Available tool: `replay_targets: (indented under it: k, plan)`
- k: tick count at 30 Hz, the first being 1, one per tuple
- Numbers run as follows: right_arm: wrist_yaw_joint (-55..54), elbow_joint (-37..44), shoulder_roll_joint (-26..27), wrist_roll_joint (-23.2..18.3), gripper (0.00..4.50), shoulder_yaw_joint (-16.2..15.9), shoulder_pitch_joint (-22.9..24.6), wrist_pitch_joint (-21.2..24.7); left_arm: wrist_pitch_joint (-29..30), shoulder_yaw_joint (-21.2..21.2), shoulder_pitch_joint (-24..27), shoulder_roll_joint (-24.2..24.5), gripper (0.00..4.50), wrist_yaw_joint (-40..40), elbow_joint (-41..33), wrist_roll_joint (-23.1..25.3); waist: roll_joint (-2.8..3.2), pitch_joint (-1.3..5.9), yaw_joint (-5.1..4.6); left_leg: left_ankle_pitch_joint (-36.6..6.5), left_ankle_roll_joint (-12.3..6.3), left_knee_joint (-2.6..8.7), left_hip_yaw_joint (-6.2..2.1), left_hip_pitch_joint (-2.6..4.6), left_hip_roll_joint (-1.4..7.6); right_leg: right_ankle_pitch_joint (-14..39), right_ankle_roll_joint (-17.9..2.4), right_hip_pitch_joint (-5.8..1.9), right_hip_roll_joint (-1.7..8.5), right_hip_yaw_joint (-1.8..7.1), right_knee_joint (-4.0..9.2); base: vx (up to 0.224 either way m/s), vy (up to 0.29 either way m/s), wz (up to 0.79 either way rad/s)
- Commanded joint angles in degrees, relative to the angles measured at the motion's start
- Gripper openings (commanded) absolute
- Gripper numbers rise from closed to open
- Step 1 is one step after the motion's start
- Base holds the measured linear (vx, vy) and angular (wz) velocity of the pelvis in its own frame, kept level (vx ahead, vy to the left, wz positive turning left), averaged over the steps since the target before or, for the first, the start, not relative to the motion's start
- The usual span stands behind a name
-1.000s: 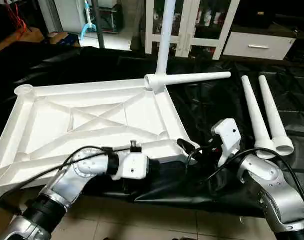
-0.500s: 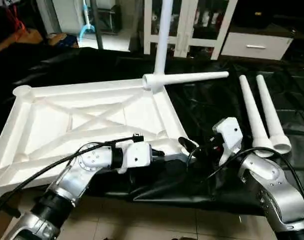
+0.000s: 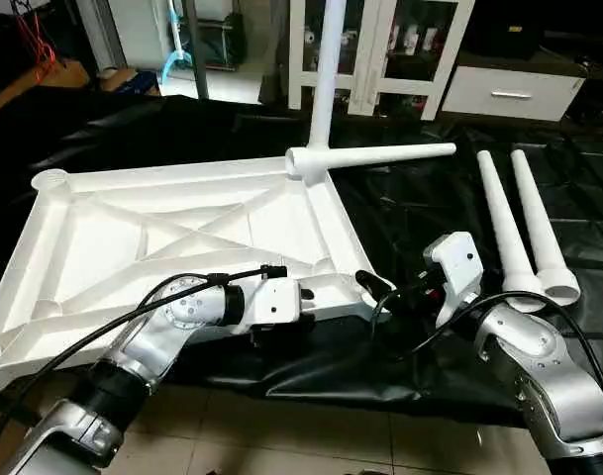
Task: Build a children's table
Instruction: Insert table leg to table base
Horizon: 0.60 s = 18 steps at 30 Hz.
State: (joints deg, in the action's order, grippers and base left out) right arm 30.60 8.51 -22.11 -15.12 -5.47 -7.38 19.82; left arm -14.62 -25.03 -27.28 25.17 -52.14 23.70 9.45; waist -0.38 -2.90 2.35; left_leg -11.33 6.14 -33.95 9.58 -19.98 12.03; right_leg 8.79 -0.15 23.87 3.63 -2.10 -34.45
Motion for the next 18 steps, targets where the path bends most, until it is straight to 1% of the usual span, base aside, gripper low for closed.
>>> replay_targets:
  k: [1, 2, 3, 4, 5, 6, 8, 10, 11, 12, 13, 14, 15, 16, 18]
  plan:
    - [0.04, 1.12, -0.28, 0.33, 4.25, 0.59, 0.17, 0.65, 1.19, -0.86, 0.10, 0.41, 1.36, -1.35, 1.73, 1.34, 0.06, 3.43, 0.14, -14.86, -0.73, 3.96, 0.25, -0.15, 0.29, 21.10, -7.69, -2.82, 2.79, 1.83, 4.56, 0.000, 0.000, 0.00]
    - [0.08, 1.14, -0.35, 0.31, 4.25, 0.66, 0.18, 0.65, 1.31, -1.20, 0.17, 0.61, 1.25, -2.72, 1.67, 1.09, 0.07, 3.44, 0.14, -15.00, -0.72, 3.95, 0.25, -0.13, 0.27, 21.72, -7.45, -2.80, 2.81, 1.82, 4.66, 0.000, 0.000, 0.00]
    - [0.11, 1.13, -0.43, 0.30, 4.25, 0.74, 0.19, 0.64, 1.54, -1.63, 0.28, 0.90, 1.25, -4.01, 1.57, 0.80, -0.01, 3.42, 0.09, -15.17, -0.77, 4.02, 0.18, -0.20, 0.26, 23.24, -6.79, -2.74, 2.85, 1.81, 4.80, 0.000, 0.000, 0.00]
    - [0.11, 1.13, -0.43, 0.30, 4.25, 0.74, 0.19, 0.64, 1.54, -1.63, 0.28, 0.90, 1.09, -4.01, 1.57, 0.80, 0.03, 3.46, 0.11, -15.11, -0.76, 4.02, 0.15, -0.23, 0.25, 23.45, -6.64, -2.76, 2.87, 1.80, 4.80, 0.000, 0.000, 0.00]
    - [0.11, 1.15, -0.48, 0.33, 4.25, 0.76, 0.21, 0.64, 1.58, -2.00, 0.36, 1.19, 1.09, -4.81, 1.51, 0.64, 0.08, 3.45, 0.04, -15.38, -0.73, 4.01, 0.15, -0.22, 0.26, 23.75, -6.51, -2.65, 2.82, 1.78, 4.84, 0.000, 0.000, 0.00]
    - [0.12, 1.17, -0.51, 0.32, 4.25, 0.80, 0.21, 0.66, 1.83, -2.21, 0.45, 1.33, 0.90, -5.31, 1.43, 0.47, 0.08, 3.51, 0.01, -15.17, -0.79, 4.00, 0.12, -0.25, 0.26, 23.39, -6.58, -2.69, 2.83, 1.75, 4.79, 0.000, 0.000, 0.00]
    - [0.12, 1.17, -0.53, 0.33, 4.25, 0.80, 0.23, 0.64, 2.01, -2.35, 0.55, 1.40, 0.84, -5.69, 1.33, 0.34, 0.12, 3.51, 0.00, -15.05, -0.81, 4.02, 0.10, -0.27, 0.27, 23.03, -6.75, -2.67, 2.81, 1.74, 4.74, 0.000, 0.000, 0.00]
    - [0.15, 1.21, -0.57, 0.33, 4.25, 0.85, 0.27, 0.60, 1.94, -2.39, 0.71, 1.40, 0.63, -6.21, 1.21, 0.36, 0.17, 3.60, -0.01, -14.66, -0.89, 3.97, 0.14, -0.24, 0.34, 21.18, -7.51, -2.67, 2.77, 1.76, 4.59, 0.000, 0.000, 0.00]
    - [0.15, 1.21, -0.57, 0.33, 4.25, 0.85, 0.27, 0.60, 1.94, -2.39, 0.71, 1.40, 0.63, -6.21, 1.21, 0.36, 0.16, 3.65, 0.00, -14.23, -0.92, 3.95, 0.16, -0.29, 0.33, 20.09, -7.83, -2.77, 2.77, 1.78, 4.48, 0.000, 0.000, 0.00]
    - [0.18, 1.16, -0.62, 0.36, 4.25, 0.87, 0.23, 0.55, 1.85, -2.23, 0.76, 1.34, 0.47, -6.39, 1.17, 0.24, 0.17, 3.66, 0.00, -14.09, -0.94, 3.96, 0.16, -0.28, 0.35, 19.65, -7.98, -2.77, 2.74, 1.77, 4.40, 0.000, 0.000, 0.00]
    - [0.21, 1.12, -0.67, 0.37, 4.25, 0.91, 0.23, 0.49, 1.65, -2.10, 0.81, 1.29, 0.41, -6.64, 1.12, 0.22, 0.18, 3.65, 0.06, -14.04, -1.01, 3.94, 0.22, -0.18, 0.37, 19.16, -8.27, -2.71, 2.72, 1.79, 4.38, 0.000, 0.000, 0.00]
    - [0.25, 1.05, -0.73, 0.40, 4.25, 0.93, 0.22, 0.42, 1.03, -2.02, 0.80, 1.30, 0.33, -6.83, 1.14, 0.14, 0.12, 3.68, 0.08, -13.86, -1.07, 3.91, 0.23, -0.21, 0.36, 18.83, -8.38, -2.77, 2.73, 1.81, 4.35, 0.000, 0.000, 0.00]
    - [0.30, 0.97, -0.80, 0.45, 4.25, 0.94, 0.20, 0.36, 0.58, -1.98, 0.78, 1.39, 0.23, -7.11, 1.15, -0.05, 0.20, 3.72, 0.16, -13.32, -1.08, 3.92, 0.22, -0.26, 0.36, 17.93, -8.64, -2.87, 2.76, 1.81, 4.22, 0.000, 0.000, 0.00]
    - [0.33, 0.96, -0.83, 0.45, 4.25, 0.95, 0.23, 0.33, 0.39, -2.05, 0.77, 1.51, 0.17, -7.20, 1.13, -0.04, 0.11, 3.73, 0.16, -13.22, -1.09, 3.93, 0.23, -0.26, 0.38, 17.60, -8.71, -2.87, 2.74, 1.81, 4.18, 0.000, 0.000, 0.00]
    - [0.36, 0.97, -0.87, 0.46, 4.25, 0.96, 0.30, 0.29, -0.51, -2.27, 0.73, 1.75, 0.12, -7.37, 1.18, -0.16, 0.16, 3.72, 0.21, -13.00, -1.12, 3.90, 0.27, -0.26, 0.36, 16.89, -8.95, -2.91, 2.73, 1.84, 4.06, 0.000, 0.000, 0.00]
